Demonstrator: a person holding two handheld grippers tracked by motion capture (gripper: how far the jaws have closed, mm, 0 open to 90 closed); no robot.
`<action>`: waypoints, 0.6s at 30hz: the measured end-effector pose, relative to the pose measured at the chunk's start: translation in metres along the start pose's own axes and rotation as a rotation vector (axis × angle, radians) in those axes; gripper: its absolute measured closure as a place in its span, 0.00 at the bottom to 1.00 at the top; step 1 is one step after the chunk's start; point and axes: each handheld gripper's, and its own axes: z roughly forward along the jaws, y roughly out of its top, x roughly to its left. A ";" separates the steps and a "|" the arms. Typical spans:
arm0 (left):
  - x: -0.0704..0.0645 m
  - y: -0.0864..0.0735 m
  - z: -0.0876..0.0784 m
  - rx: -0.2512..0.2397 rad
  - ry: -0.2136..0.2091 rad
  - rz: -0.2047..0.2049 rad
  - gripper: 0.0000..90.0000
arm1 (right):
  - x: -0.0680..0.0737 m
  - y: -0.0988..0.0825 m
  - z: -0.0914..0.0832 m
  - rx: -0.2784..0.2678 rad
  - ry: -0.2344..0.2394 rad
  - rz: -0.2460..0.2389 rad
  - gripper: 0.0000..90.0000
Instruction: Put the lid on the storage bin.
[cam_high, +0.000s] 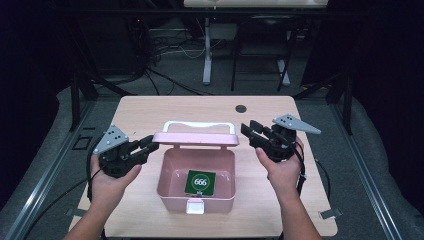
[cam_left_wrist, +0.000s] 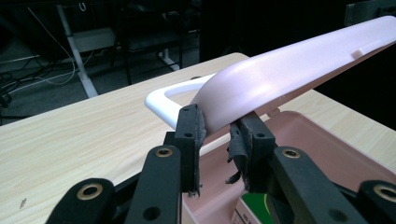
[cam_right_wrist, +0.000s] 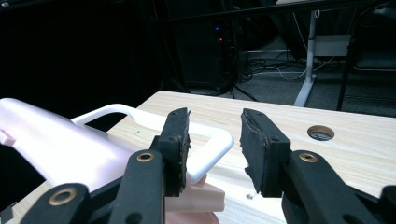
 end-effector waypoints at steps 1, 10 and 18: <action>0.000 0.000 0.000 0.000 0.000 0.001 0.80 | 0.000 0.000 0.000 0.000 0.000 0.001 0.69; -0.003 -0.006 -0.006 0.007 -0.014 0.006 0.78 | -0.002 -0.001 0.002 0.005 -0.005 0.004 0.67; -0.006 -0.013 -0.009 0.011 -0.026 0.011 0.76 | -0.003 -0.001 0.003 0.014 0.005 0.010 0.62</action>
